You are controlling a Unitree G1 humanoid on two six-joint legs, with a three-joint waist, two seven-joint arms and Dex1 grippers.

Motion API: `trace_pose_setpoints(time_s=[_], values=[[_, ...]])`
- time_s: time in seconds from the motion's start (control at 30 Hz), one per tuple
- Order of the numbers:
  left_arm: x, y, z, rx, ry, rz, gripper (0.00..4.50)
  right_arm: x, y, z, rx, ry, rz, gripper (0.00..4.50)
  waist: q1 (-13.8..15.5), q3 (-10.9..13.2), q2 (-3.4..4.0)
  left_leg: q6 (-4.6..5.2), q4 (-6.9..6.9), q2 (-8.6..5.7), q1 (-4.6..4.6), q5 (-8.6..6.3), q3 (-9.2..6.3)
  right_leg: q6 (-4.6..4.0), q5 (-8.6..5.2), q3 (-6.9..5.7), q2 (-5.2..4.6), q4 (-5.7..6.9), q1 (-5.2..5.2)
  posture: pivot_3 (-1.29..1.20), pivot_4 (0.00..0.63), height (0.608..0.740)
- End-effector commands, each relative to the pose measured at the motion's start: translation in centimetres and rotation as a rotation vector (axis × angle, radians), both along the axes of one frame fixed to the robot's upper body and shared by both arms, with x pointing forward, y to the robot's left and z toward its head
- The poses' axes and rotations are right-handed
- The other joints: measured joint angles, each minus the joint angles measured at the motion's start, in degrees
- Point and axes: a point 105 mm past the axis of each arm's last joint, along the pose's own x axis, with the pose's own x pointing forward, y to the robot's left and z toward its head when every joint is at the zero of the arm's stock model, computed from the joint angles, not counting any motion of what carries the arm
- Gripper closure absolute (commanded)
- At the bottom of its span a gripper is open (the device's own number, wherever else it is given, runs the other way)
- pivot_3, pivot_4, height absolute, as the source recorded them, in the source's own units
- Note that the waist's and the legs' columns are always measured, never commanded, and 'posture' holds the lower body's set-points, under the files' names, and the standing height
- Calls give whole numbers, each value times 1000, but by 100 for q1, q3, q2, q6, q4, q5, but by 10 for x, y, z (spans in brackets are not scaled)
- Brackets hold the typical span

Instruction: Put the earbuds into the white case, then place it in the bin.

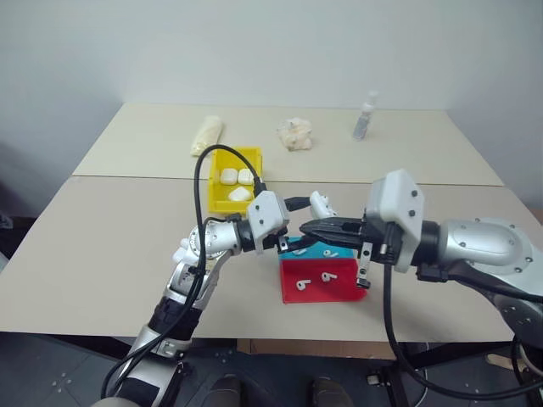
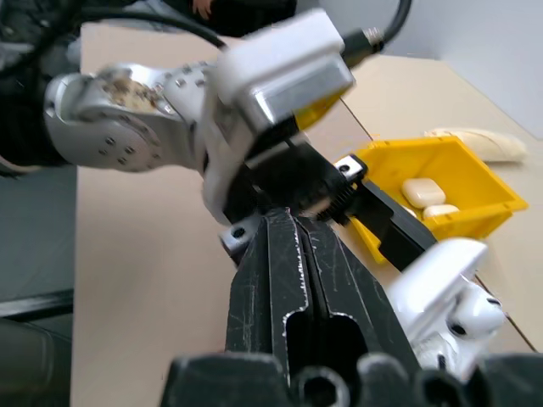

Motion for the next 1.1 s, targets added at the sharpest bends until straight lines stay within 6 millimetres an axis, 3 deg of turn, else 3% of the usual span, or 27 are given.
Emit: trace_pose_setpoints(time_s=[0.03,0.47,0.53,0.67,0.73,0.87,0.93,1.1], values=[[-11,3,15,-59,-58,-49,1759,4,-2,9,6,-65,-30,4449,1,0,0,0,0,0,0,0,0,0,0,0,0,0,0,0,150,740],[-9,9,9,-71,-49,-47,1759,-3,-8,19,34,-106,-39,4449,10,0,0,0,0,0,0,0,0,0,0,-1,0,-1,1,0,150,740],[-8,10,9,-82,-41,-39,1759,-8,-7,25,68,-116,-19,4449,10,0,0,0,0,0,0,0,0,0,0,0,0,-1,1,0,150,740],[6,25,14,-125,-50,53,1759,-17,-18,57,260,-156,-13,4449,7,0,0,0,0,0,1,0,0,0,0,0,0,0,2,0,150,740],[22,34,25,-162,-89,168,1759,-13,-29,59,277,-155,-71,4449,11,0,0,0,0,0,2,0,-1,0,0,-1,0,0,3,0,150,740],[84,60,57,-209,-124,623,1759,-4,-44,45,227,-128,-181,4449,81,2,-6,0,2,-4,-3,0,-3,5,3,-9,-1,-1,7,0,150,740],[106,73,66,-183,-156,779,1759,-4,-47,37,203,-93,-191,4449,80,1,-7,0,5,-6,-8,0,-2,10,8,-8,-3,-7,6,0,150,740],[134,95,52,-126,-74,1010,1759,2,-53,27,140,-87,-226,4449,2,0,-6,7,-3,-6,-10,-4,3,13,8,-5,-4,1,4,0,150,740]])
